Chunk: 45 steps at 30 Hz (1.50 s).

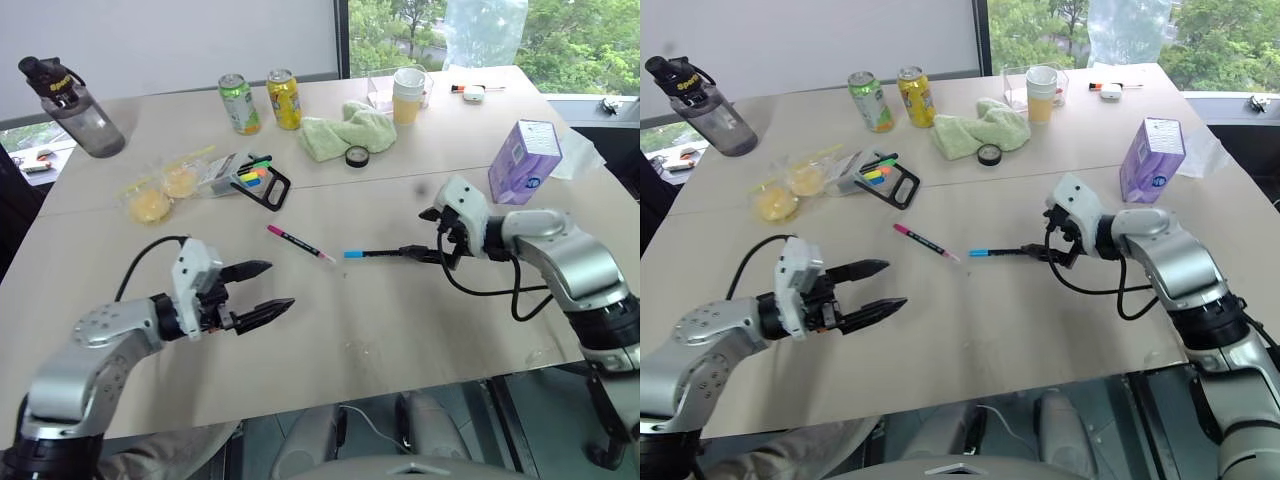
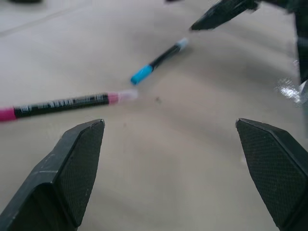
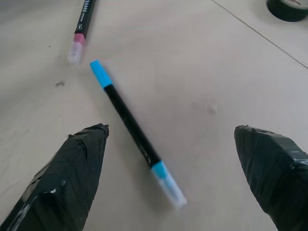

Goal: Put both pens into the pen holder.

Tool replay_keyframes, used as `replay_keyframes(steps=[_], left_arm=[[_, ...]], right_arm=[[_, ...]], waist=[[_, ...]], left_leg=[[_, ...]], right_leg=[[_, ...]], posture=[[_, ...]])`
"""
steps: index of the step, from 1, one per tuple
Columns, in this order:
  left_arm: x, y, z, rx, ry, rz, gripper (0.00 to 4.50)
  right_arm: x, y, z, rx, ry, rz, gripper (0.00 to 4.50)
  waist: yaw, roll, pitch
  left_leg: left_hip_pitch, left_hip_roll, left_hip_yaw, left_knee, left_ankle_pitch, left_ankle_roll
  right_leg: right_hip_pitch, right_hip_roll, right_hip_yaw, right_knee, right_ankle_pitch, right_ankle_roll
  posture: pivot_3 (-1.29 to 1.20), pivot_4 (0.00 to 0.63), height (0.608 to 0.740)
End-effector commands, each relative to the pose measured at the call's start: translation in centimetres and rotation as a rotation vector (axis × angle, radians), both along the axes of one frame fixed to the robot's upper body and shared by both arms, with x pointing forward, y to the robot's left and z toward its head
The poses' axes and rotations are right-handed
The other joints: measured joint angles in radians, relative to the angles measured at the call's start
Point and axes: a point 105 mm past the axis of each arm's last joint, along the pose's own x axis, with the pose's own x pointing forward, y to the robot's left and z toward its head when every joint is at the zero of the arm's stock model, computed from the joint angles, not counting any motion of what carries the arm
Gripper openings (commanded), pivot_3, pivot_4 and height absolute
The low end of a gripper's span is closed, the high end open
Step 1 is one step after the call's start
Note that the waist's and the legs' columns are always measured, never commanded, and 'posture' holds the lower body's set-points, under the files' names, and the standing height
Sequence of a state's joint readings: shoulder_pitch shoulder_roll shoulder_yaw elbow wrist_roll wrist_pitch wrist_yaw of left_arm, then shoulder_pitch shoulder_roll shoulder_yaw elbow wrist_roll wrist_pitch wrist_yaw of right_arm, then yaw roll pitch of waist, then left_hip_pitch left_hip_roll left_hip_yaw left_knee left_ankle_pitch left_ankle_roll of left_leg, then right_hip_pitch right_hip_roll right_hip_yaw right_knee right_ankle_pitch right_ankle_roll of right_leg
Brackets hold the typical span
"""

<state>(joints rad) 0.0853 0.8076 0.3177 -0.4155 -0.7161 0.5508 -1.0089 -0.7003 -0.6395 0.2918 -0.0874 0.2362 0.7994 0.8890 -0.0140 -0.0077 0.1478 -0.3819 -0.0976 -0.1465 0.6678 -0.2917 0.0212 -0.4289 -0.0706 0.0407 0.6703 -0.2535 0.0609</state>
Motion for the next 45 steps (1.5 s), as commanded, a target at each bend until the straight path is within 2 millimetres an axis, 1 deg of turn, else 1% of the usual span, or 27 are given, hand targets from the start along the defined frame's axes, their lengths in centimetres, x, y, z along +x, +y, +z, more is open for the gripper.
replay_keyframes(steps=[1, 5, 8, 9, 10, 11, 12, 17, 18, 21, 23, 24, 25, 27, 30, 32, 34, 36, 38, 40, 45], left_arm=[[-1.2, -0.4, 1.8, -0.001, -0.034, -0.055, 4.5], [-2.4, -0.9, 2.4, -0.008, -0.028, -0.08, 4.5], [-2.4, -1.0, 2.6, -0.009, -0.035, -0.069, 4.5], [-2.3, -1.0, 2.5, -0.009, -0.041, -0.063, 4.5], [-2.2, -1.0, 2.3, -0.002, -0.039, -0.06, 4.5], [-2.2, -0.9, 2.1, 0.009, -0.034, -0.06, 4.5], [-2.1, -0.9, 1.8, 0.019, -0.029, -0.059, 4.5], [-1.7, -0.9, 1.7, 0.025, -0.039, -0.056, 4.5], [-1.6, -0.8, 1.8, 0.025, -0.047, -0.057, 4.5], [-1.1, -1.1, 1.9, 0.006, -0.058, -0.064, 4.5], [-0.7, -1.4, 1.8, -0.018, -0.056, -0.063, 4.5], [-0.1, -1.8, 1.7, -0.06, -0.052, -0.031, 4.5], [0.7, -2.4, 1.1, -0.091, -0.033, 0.007, 4.5], [1.5, -3.9, 0.1, -0.134, -0.005, 0.043, 4.5], [3.5, -5.4, -0.2, -0.254, 0.038, 0.145, 4.5], [5.0, -6.3, 0.5, -0.393, 0.063, 0.182, 4.5], [5.9, -7.2, 1.6, -0.53, 0.092, 0.178, 4.5], [6.2, -7.8, 2.4, -0.599, 0.108, 0.153, 4.5], [6.1, -8.5, 3.1, -0.623, 0.108, 0.121, 4.5], [6.1, -9.0, 3.7, -0.662, 0.116, 0.091, 4.5], [5.9, -9.6, 3.9, -0.685, 0.134, 0.056, 4.5]], right_arm=[[0.2, 0.6, -0.2, -0.059, 0.016, 0.046, 4.47], [0.0, 0.7, -1.8, -0.138, 0.058, 0.087, 4.47], [0.2, 0.9, -2.4, -0.152, 0.061, 0.091, 4.47], [0.3, 1.1, -2.6, -0.154, 0.06, 0.091, 3.95], [0.2, 1.3, -2.7, -0.148, 0.065, 0.092, 3.63], [0.2, 1.4, -2.9, -0.146, 0.069, 0.09, 3.15], [0.2, 1.4, -3.1, -0.146, 0.072, 0.088, 2.75], [-0.1, 0.8, -3.7, -0.155, 0.08, 0.072, 0.28], [-0.2, 0.8, -3.7, -0.152, 0.082, 0.072, 0.07], [-0.4, 0.6, -3.5, -0.129, 0.075, 0.061, 0.07], [-0.4, 0.5, -3.0, -0.092, 0.063, 0.049, 0.07], [-0.5, 0.4, -2.4, -0.064, 0.057, 0.04, 0.07], [-0.6, 0.1, -1.8, -0.03, 0.055, 0.025, 0.07], [-0.8, -0.3, -0.8, 0.029, 0.042, 0.003, 0.07], [-1.8, 0.5, 0.6, 0.146, 0.014, 0.023, 0.07], [-2.9, 1.3, 1.2, 0.218, 0.022, 0.047, 0.07], [-3.7, 1.9, 1.4, 0.26, 0.024, 0.069, 0.07], [-4.2, 2.3, 1.4, 0.273, 0.026, 0.071, 0.07], [-4.6, 2.7, 1.4, 0.288, 0.026, 0.076, 0.07], [-4.9, 3.2, 1.9, 0.324, 0.022, 0.084, 0.07], [-5.6, 4.4, 3.1, 0.404, 0.014, 0.125, 0.07]], waist=[[0.0, 0.0, 0.0], [-0.001, 0.0, 0.0], [0.0, 0.0, 0.0], [0.0, 0.0, 0.0], [-0.001, 0.0, 0.0], [-0.002, 0.0, 0.0], [-0.003, 0.001, 0.0], [0.0, 0.0, 0.0], [0.0, 0.0, 0.0], [0.003, 0.0, 0.0], [0.002, 0.0, 0.0], [0.001, 0.0, 0.0], [0.003, 0.001, 0.0], [0.004, 0.001, 0.0], [0.002, 0.0, 0.0], [0.0, -0.001, 0.0], [0.0, -0.001, 0.0], [-0.001, -0.001, 0.0], [-0.001, -0.001, 0.0], [-0.001, -0.001, 0.0], [0.0, -0.001, 0.0]], left_leg=[[0.0, 0.0, 0.0, 0.0, 0.0, 0.0], [-0.001, 0.0, 0.0, -0.002, -0.001, 0.001], [-0.001, 0.0, 0.0, -0.002, -0.001, 0.001], [-0.001, 0.0, 0.0, -0.002, -0.001, 0.001], [-0.001, 0.0, 0.0, -0.002, -0.001, 0.001], [-0.001, 0.0, 0.0, -0.002, -0.001, 0.001], [-0.001, 0.0, 0.0, -0.002, -0.001, 0.001], [-0.001, 0.0, 0.0, -0.002, -0.001, 0.001], [-0.001, 0.0, 0.0, -0.002, -0.001, 0.001], [-0.001, 0.0, 0.0, -0.002, -0.001, 0.001], [-0.001, 0.0, -0.001, -0.002, -0.001, 0.001], [-0.001, 0.0, 0.0, -0.002, -0.001, 0.001], [-0.001, 0.0, 0.0, -0.002, -0.001, 0.001], [-0.002, 0.0, -0.001, -0.001, -0.001, 0.001], [-0.002, 0.0, -0.001, -0.001, -0.001, 0.001], [-0.002, 0.0, -0.001, -0.001, -0.001, 0.001], [-0.001, 0.0, -0.001, 0.0, -0.001, 0.001], [-0.001, 0.0, 0.0, 0.002, -0.001, 0.001], [-0.001, 0.0, 0.001, 0.002, -0.001, 0.001], [-0.001, 0.0, 0.001, 0.002, -0.001, 0.001], [0.0, 0.0, 0.001, 0.002, 0.0, 0.001]], right_leg=[[0.0, 0.0, 0.0, -0.001, 0.0, 0.0], [0.0, 0.0, 0.0, -0.004, 0.0, 0.0], [0.0, 0.0, 0.0, -0.005, 0.0, 0.0], [0.0, 0.0, 0.0, -0.005, 0.0, 0.0], [0.0, 0.0, 0.0, -0.005, 0.0, 0.0], [0.0, 0.0, 0.0, -0.005, 0.0, 0.0], [0.0, 0.0, 0.0, -0.005, 0.0, 0.0], [0.0, 0.0, 0.0, -0.005, 0.0, 0.0], [0.0, 0.0, 0.0, -0.005, 0.0, 0.0], [0.0, 0.0, 0.0, -0.005, 0.0, 0.0], [0.001, 0.0, 0.0, -0.005, 0.0, 0.0], [0.0, 0.0, 0.0, -0.005, 0.0, 0.0], [0.0, 0.0, 0.0, -0.005, 0.0, 0.0], [0.0, 0.0, -0.001, -0.005, 0.0, 0.0], [0.0, 0.0, 0.0, -0.005, 0.001, 0.0], [0.0, 0.0, 0.0, -0.004, 0.001, 0.0], [0.0, 0.0, -0.001, -0.002, 0.001, 0.0], [0.0, 0.0, -0.001, 0.0, 0.001, 0.001], [0.0, 0.0, 0.0, 0.0, 0.001, 0.001], [0.0, 0.0, -0.001, 0.001, 0.001, 0.001], [0.0, 0.0, 0.0, 0.002, 0.001, 0.001]], posture=[[0.0, 0.15, 0.74], [0.0, 0.15, 0.74], [0.0, 0.15, 0.74], [0.0, 0.15, 0.74], [0.0, 0.15, 0.74], [0.0, 0.15, 0.74], [0.0, 0.15, 0.74], [0.0, 0.15, 0.74], [0.0, 0.15, 0.74], [0.0, 0.15, 0.74], [0.0, 0.15, 0.74], [0.0, 0.15, 0.74], [0.0, 0.15, 0.74], [0.0, 0.15, 0.74], [0.0, 0.15, 0.74], [0.0, 0.15, 0.74], [0.0, 0.15, 0.74], [0.0, 0.15, 0.74], [0.0, 0.15, 0.74], [0.0, 0.15, 0.74], [0.0, 0.15, 0.74]])
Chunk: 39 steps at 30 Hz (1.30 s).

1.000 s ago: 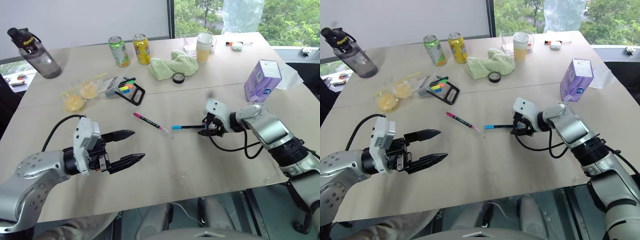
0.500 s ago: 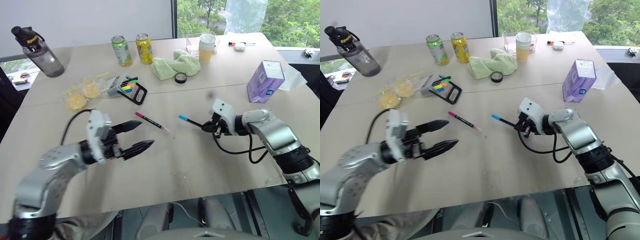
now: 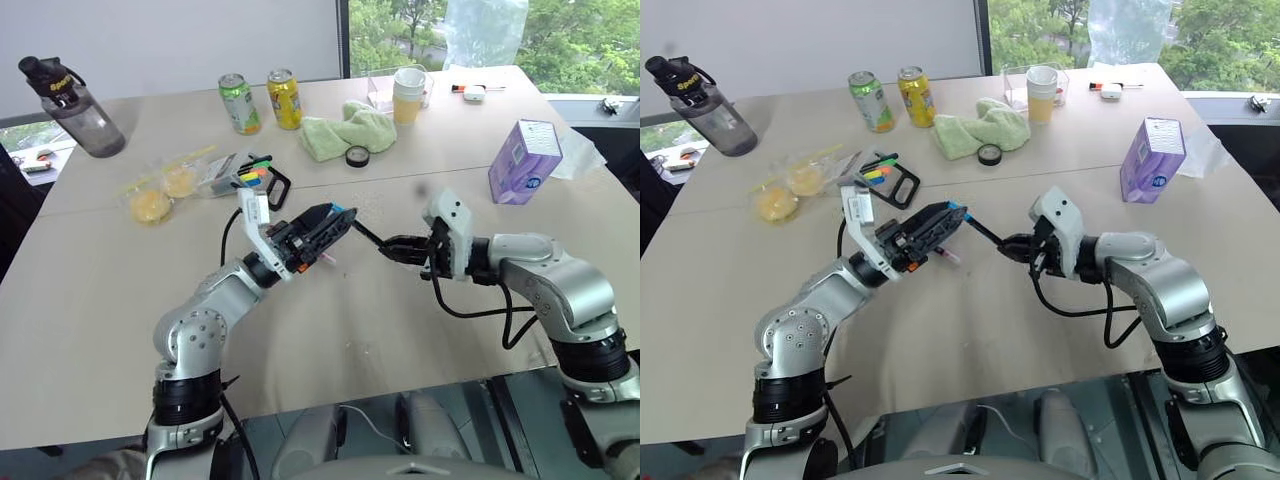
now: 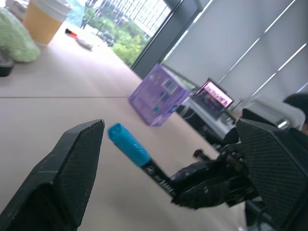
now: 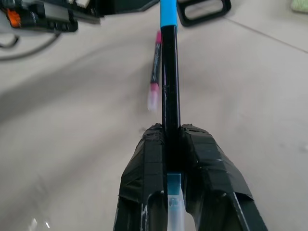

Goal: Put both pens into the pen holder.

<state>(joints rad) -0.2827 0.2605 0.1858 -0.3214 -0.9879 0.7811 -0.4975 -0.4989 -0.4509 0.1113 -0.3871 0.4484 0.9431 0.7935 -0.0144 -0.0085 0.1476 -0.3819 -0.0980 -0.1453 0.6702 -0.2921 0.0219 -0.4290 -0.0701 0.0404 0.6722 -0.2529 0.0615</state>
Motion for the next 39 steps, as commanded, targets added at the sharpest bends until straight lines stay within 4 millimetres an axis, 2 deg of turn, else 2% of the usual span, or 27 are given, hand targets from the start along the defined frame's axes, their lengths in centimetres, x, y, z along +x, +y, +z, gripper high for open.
replay_keyframes(steps=[1, 4, 6, 7, 9, 10, 11, 12, 17, 18, 22, 24, 27, 31, 33, 36, 39], left_arm=[[-0.3, -0.3, 1.0, -0.037, -0.036, -0.027, 4.5], [-0.3, -0.1, 1.3, -0.057, -0.039, -0.017, 3.63], [-0.4, -0.3, 1.4, -0.061, -0.039, -0.02, 2.74], [-0.4, -0.4, 1.4, -0.066, -0.039, -0.022, 2.14], [-0.6, -0.5, 1.5, -0.069, -0.042, -0.027, 1.31], [-0.6, -0.5, 1.5, -0.069, -0.044, -0.026, 0.64], [-0.6, -0.5, 1.5, -0.071, -0.046, -0.021, 0.25], [-0.6, -0.4, 1.5, -0.073, -0.047, -0.016, 0.01], [0.4, 0.4, 1.5, -0.044, -0.078, 0.072, 0.0], [0.6, 0.6, 1.5, -0.036, -0.086, 0.093, 0.0], [2.5, 2.1, 2.2, 0.023, -0.148, 0.255, 0.0], [2.9, 2.3, 3.2, 0.097, -0.243, 0.304, 0.0], [3.6, 3.0, 5.8, 0.115, -0.357, 0.392, 0.0], [4.2, 2.4, 7.9, 0.316, -0.558, 0.47, 0.0], [4.3, 1.8, 8.1, 0.451, -0.652, 0.494, 0.0], [4.6, 0.9, 6.5, 0.718, -0.789, 0.497, 0.0], [5.1, 1.3, 5.4, 0.922, -0.881, 0.547, 0.0]], right_arm=[[-0.8, 0.6, 2.0, 0.057, -0.07, 0.046, 0.07], [-0.9, 0.6, 2.0, 0.067, -0.072, 0.055, 0.0], [-1.0, 0.7, 2.1, 0.078, -0.076, 0.064, 0.0], [-1.1, 0.7, 2.3, 0.085, -0.081, 0.072, 0.0], [-1.2, 0.9, 2.4, 0.089, -0.089, 0.089, 0.0], [-1.2, 0.9, 2.3, 0.085, -0.091, 0.097, 0.0], [-1.3, 1.0, 2.2, 0.076, -0.093, 0.106, 0.0], [-1.3, 0.9, 2.1, 0.067, -0.096, 0.11, 0.95], [0.6, 0.0, 2.1, 0.077, -0.117, -0.013, 3.22], [0.6, -0.2, 2.0, 0.074, -0.112, -0.013, 3.53], [0.8, -2.0, 1.4, 0.052, -0.113, -0.052, 3.53], [0.9, -2.9, 1.4, 0.055, -0.124, -0.074, 3.53], [0.7, -4.1, 2.1, 0.11, -0.134, -0.092, 3.53], [0.2, -5.4, 3.3, 0.196, -0.193, -0.094, 3.53], [0.2, -6.1, 3.3, 0.198, -0.208, -0.105, 3.53], [0.1, -7.3, 2.8, 0.166, -0.24, -0.116, 3.53], [0.0, -7.8, 2.7, 0.166, -0.26, -0.109, 3.53]], waist=[[0.001, 0.0, 0.0], [0.001, 0.0, 0.0], [0.001, 0.0, 0.0], [0.001, 0.0, 0.0], [0.001, 0.0, 0.0], [0.001, 0.0, 0.0], [0.001, 0.0, 0.0], [0.001, 0.0, 0.0], [0.001, 0.0, 0.0], [0.002, 0.0, 0.0], [0.007, 0.0, 0.0], [0.008, -0.001, 0.0], [0.008, -0.001, 0.0], [0.004, -0.001, 0.0], [0.002, -0.001, 0.0], [0.003, -0.001, 0.0], [0.002, -0.001, 0.0]], left_leg=[[0.0, 0.0, 0.0, 0.0, 0.0, 0.0], [0.0, 0.0, 0.0, 0.0, 0.0, 0.0], [0.0, 0.0, 0.0, 0.0, 0.0, 0.0], [0.0, 0.0, 0.0, 0.0, 0.0, 0.0], [0.0, 0.0, 0.0, 0.0, 0.0, 0.0], [0.0, 0.0, 0.0, 0.0, 0.0, 0.0], [0.0, 0.0, 0.0, 0.0, 0.0, 0.0], [0.0, 0.0, 0.0, 0.0, 0.0, 0.0], [0.0, 0.0, 0.0, 0.0, 0.0, 0.0], [0.0, 0.0, 0.0, 0.0, 0.0, 0.0], [0.0, 0.0, 0.0, 0.0, 0.0, 0.0], [0.0, 0.0, 0.0, 0.0, 0.0, 0.0], [0.0, -0.001, 0.0, 0.0, 0.0, 0.0], [0.0, 0.0, 0.001, 0.0, 0.0, 0.0], [0.0, 0.0, 0.001, -0.001, 0.0, 0.0], [0.0, -0.001, 0.001, -0.001, 0.0, 0.0], [0.0, -0.001, 0.001, -0.001, 0.0, 0.0]], right_leg=[[0.0, 0.0, 0.0, 0.0, 0.0, 0.0], [0.0, 0.0, 0.0, 0.0, 0.0, 0.0], [0.0, 0.0, 0.0, 0.0, 0.0, 0.0], [0.0, 0.0, 0.0, 0.0, 0.0, 0.0], [0.0, 0.0, 0.0, 0.0, 0.0, 0.0], [0.0, 0.0, 0.0, 0.0, 0.0, 0.0], [0.0, 0.0, 0.0, 0.0, 0.0, 0.0], [0.0, 0.0, 0.0, 0.0, 0.0, 0.0], [0.0, 0.0, 0.0, 0.0, 0.0, 0.0], [0.0, 0.0, 0.0, 0.0, 0.0, 0.0], [0.0, 0.0, 0.0, 0.0, 0.0, 0.0], [0.0, 0.0, -0.001, 0.0, 0.0, 0.0], [0.0, 0.0, 0.0, 0.0, 0.0, 0.0], [0.0, 0.0, 0.0, 0.0, 0.0, 0.0], [0.0, 0.0, 0.0, 0.0, 0.0, 0.0], [0.0, 0.0, 0.0, -0.001, 0.0, 0.0], [0.0, 0.0, 0.0, 0.0, 0.0, 0.0]], posture=[[0.0, 0.15, 0.74], [0.0, 0.15, 0.74], [0.0, 0.15, 0.74], [0.0, 0.15, 0.74], [0.0, 0.15, 0.74], [0.0, 0.15, 0.74], [0.0, 0.15, 0.74], [0.0, 0.15, 0.74], [0.0, 0.15, 0.74], [0.0, 0.15, 0.74], [0.0, 0.15, 0.74], [0.0, 0.15, 0.74], [0.0, 0.15, 0.74], [0.0, 0.15, 0.74], [0.0, 0.15, 0.74], [0.0, 0.15, 0.74], [0.0, 0.15, 0.74]])
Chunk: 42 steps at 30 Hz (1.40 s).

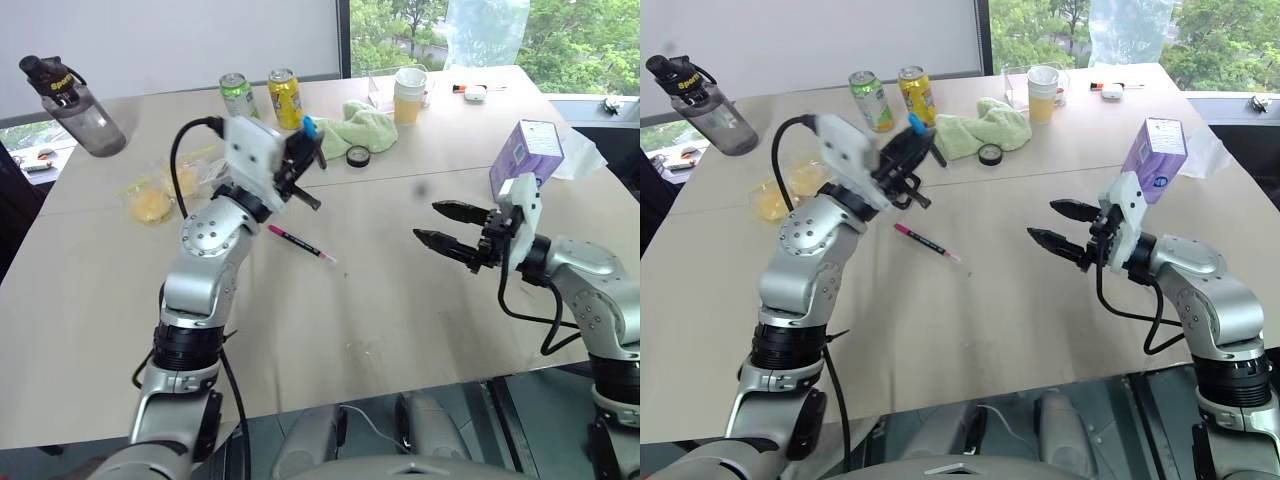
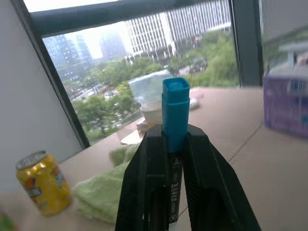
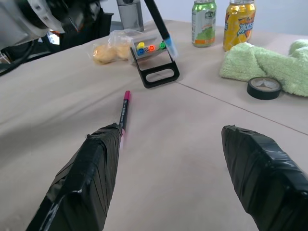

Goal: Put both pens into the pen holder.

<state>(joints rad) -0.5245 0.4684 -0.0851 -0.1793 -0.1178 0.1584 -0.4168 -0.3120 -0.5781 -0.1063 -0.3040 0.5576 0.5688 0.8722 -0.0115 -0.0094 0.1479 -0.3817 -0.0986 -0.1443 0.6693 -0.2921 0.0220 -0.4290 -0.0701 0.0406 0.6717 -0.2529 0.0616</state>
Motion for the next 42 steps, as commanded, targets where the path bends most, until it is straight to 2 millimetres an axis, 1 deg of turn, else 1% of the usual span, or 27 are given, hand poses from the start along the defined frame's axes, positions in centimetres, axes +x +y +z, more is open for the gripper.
replay_keyframes(steps=[1, 6, 12, 15, 21, 28, 34, 38, 39, 40, 41, 42], left_arm=[[0.2, 0.6, -0.3, 0.212, -0.147, 0.106, 0.0], [0.5, 1.2, -0.4, 0.383, -0.277, 0.214, 0.0], [0.8, 1.6, -0.1, 0.495, -0.37, 0.289, 0.0], [1.4, 2.5, -0.7, 0.478, -0.317, 0.335, 0.0], [1.8, 3.7, -1.7, 0.478, -0.267, 0.376, 0.0], [2.2, 4.4, -1.8, 0.502, -0.271, 0.403, 0.0], [2.6, 5.3, -2.6, 0.492, -0.22, 0.428, 0.0], [2.8, 6.0, -2.7, 0.476, -0.201, 0.454, 0.0], [2.8, 6.3, -2.6, 0.467, -0.199, 0.461, 0.73], [2.9, 6.4, -2.5, 0.461, -0.198, 0.467, 0.99], [2.9, 6.5, -2.5, 0.458, -0.197, 0.47, 1.34], [2.9, 6.6, -2.4, 0.457, -0.196, 0.475, 1.81]], right_arm=[[-0.3, -0.7, 1.3, 0.026, -0.077, 0.01, 3.53], [-0.5, -0.5, 1.6, 0.058, -0.083, 0.036, 3.53], [-0.2, -0.5, 1.5, 0.054, -0.086, 0.034, 3.53], [-0.2, -0.2, 1.6, 0.055, -0.09, 0.035, 3.53], [-0.2, 0.3, 2.0, 0.057, -0.096, 0.036, 3.53], [-0.1, 0.2, 1.9, 0.048, -0.095, 0.02, 3.53], [0.0, 0.1, 1.6, 0.044, -0.092, 0.016, 3.53], [0.1, 0.1, 1.5, 0.045, -0.093, 0.019, 3.53], [0.1, 0.0, 1.4, 0.044, -0.093, 0.019, 3.6], [0.1, 0.0, 1.4, 0.043, -0.094, 0.019, 3.6], [0.1, -0.1, 1.3, 0.042, -0.094, 0.018, 3.6], [0.2, -0.1, 1.3, 0.041, -0.095, 0.016, 3.6]], waist=[[-0.001, 0.0, 0.0], [0.001, 0.0, 0.0], [0.004, 0.0, 0.0], [0.002, 0.0, 0.0], [0.001, 0.0, 0.0], [0.001, 0.0, 0.0], [0.001, 0.0, 0.0], [0.0, 0.0, 0.0], [0.0, 0.0, 0.0], [0.0, 0.0, 0.0], [0.0, 0.0, 0.0], [0.001, 0.0, 0.0]], left_leg=[[0.0, 0.0, 0.0, 0.0, 0.0, 0.0], [0.0, 0.0, 0.0, 0.0, 0.0, 0.0], [0.0, 0.0, 0.0, 0.0, 0.0, 0.0], [0.0, 0.0, 0.0, 0.0, 0.0, 0.0], [-0.001, 0.0, 0.0, 0.0, 0.0, 0.0], [-0.001, 0.0, 0.0, 0.0, 0.0, 0.0], [-0.001, 0.0, 0.0, 0.0, 0.0, 0.0], [-0.001, 0.0, 0.0, 0.0, 0.0, 0.0], [-0.001, 0.0, 0.0, 0.0, 0.0, 0.0], [-0.001, 0.0, 0.0, 0.0, 0.0, 0.0], [-0.001, 0.0, 0.0, 0.0, 0.0, 0.0], [-0.001, 0.0, 0.0, 0.0, 0.0, 0.0]], right_leg=[[0.0, 0.0, 0.0, 0.0, 0.0, 0.0], [0.0, 0.0, 0.0, 0.0, 0.0, 0.0], [0.0, 0.0, 0.0, 0.0, 0.0, 0.0], [-0.001, 0.0, 0.0, 0.0, 0.0, 0.0], [-0.001, 0.0, 0.0, 0.001, 0.0, 0.0], [-0.001, 0.0, 0.0, 0.001, 0.0, 0.0], [-0.001, 0.0, 0.0, 0.001, 0.0, 0.0], [-0.001, 0.0, 0.0, 0.001, 0.0, 0.0], [-0.001, 0.0, 0.0, 0.001, 0.0, 0.0], [-0.001, 0.0, 0.0, 0.001, 0.0, 0.0], [-0.001, 0.0, 0.0, 0.001, 0.0, 0.0], [-0.001, 0.0, 0.0, 0.001, 0.0, 0.0]], posture=[[0.0, 0.15, 0.74], [0.0, 0.15, 0.74], [0.0, 0.15, 0.74], [0.0, 0.15, 0.74], [0.0, 0.15, 0.74], [0.0, 0.15, 0.74], [0.0, 0.15, 0.74], [0.0, 0.15, 0.74], [0.0, 0.15, 0.74], [0.0, 0.15, 0.74], [0.0, 0.15, 0.74], [0.0, 0.15, 0.74]])
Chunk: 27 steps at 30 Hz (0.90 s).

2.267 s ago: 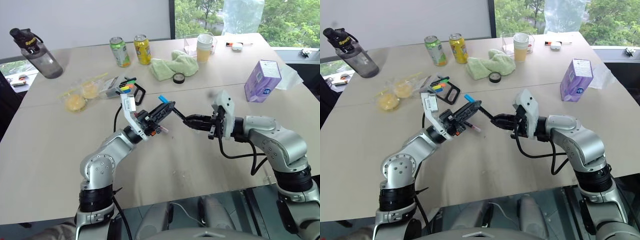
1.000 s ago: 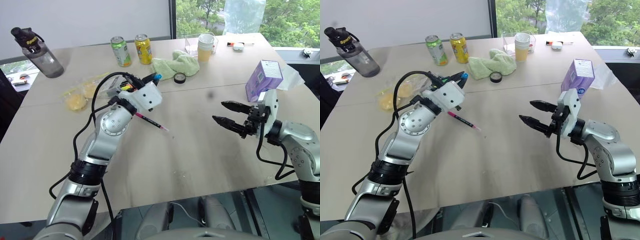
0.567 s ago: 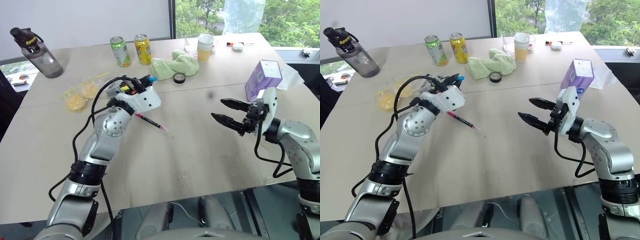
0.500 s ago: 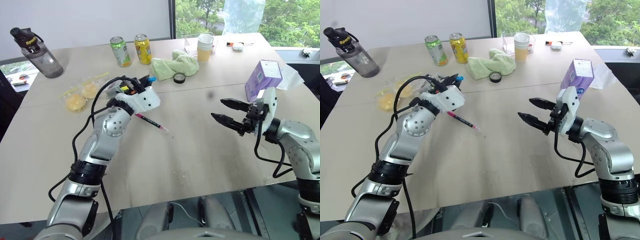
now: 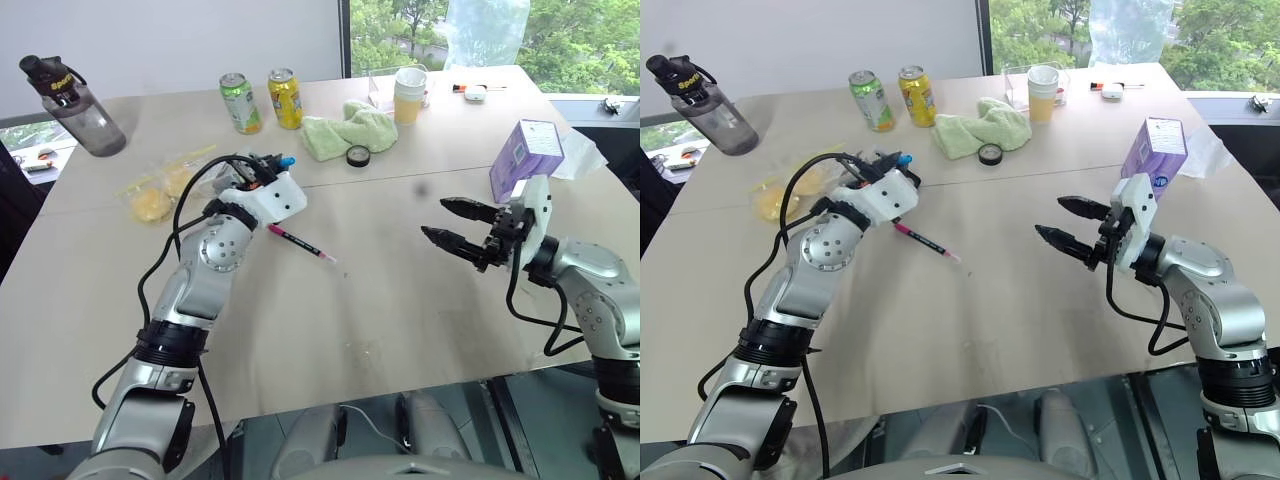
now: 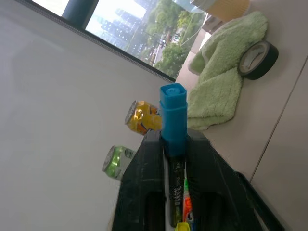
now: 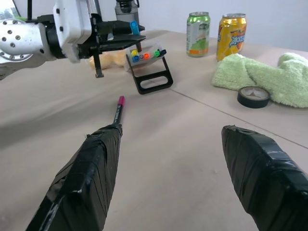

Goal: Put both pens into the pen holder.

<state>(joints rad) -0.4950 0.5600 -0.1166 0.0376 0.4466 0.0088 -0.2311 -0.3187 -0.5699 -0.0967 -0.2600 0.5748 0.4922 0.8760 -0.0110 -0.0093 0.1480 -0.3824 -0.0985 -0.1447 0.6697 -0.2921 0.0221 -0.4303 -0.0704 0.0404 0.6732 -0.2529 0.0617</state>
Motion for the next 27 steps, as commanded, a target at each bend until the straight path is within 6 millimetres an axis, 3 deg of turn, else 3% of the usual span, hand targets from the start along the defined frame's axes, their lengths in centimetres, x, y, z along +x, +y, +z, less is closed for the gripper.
replay_keyframes(steps=[1, 5, 6, 21, 27], left_arm=[[-0.1, 1.1, 1.4, -0.027, -0.051, 0.036, 2.25], [-0.2, 1.6, 1.9, -0.007, -0.065, 0.061, 4.16], [-0.2, 1.8, 2.0, -0.002, -0.069, 0.072, 4.43], [0.7, 4.2, 4.7, -0.044, -0.13, 0.174, 4.43], [1.5, 4.6, 3.6, -0.087, -0.032, 0.125, 4.43]], right_arm=[[-0.1, -0.2, 1.0, 0.004, -0.06, 0.006, 3.6], [-0.1, -0.3, 0.9, 0.009, -0.064, 0.005, 3.6], [-0.1, -0.3, 0.9, 0.011, -0.065, 0.005, 3.6], [0.0, -0.5, 0.5, 0.015, -0.084, 0.0, 3.6], [0.0, -0.8, 0.2, 0.011, -0.084, -0.008, 3.6]], waist=[[0.0, 0.0, 0.0], [0.0, 0.0, 0.0], [0.0, 0.0, 0.0], [-0.002, 0.0, 0.0], [-0.003, 0.0, 0.0]], left_leg=[[0.0, 0.0, 0.0, 0.0, 0.0, 0.0], [0.0, 0.0, 0.0, 0.0, 0.0, 0.0], [0.0, 0.0, 0.0, 0.0, 0.0, 0.0], [0.0, 0.0, 0.0, 0.001, 0.0, 0.0], [0.0, 0.0, 0.0, 0.001, 0.0, 0.0]], right_leg=[[0.0, 0.0, 0.0, 0.0, 0.0, 0.0], [0.0, 0.0, 0.0, 0.0, 0.0, 0.0], [0.0, 0.0, 0.0, 0.0, 0.0, 0.0], [0.0, 0.0, 0.0, 0.002, 0.0, 0.0], [-0.001, 0.0, 0.0, 0.003, 0.0, 0.0]], posture=[[0.0, 0.15, 0.74], [0.0, 0.15, 0.74], [0.0, 0.15, 0.74], [0.0, 0.15, 0.74], [0.0, 0.15, 0.74]])
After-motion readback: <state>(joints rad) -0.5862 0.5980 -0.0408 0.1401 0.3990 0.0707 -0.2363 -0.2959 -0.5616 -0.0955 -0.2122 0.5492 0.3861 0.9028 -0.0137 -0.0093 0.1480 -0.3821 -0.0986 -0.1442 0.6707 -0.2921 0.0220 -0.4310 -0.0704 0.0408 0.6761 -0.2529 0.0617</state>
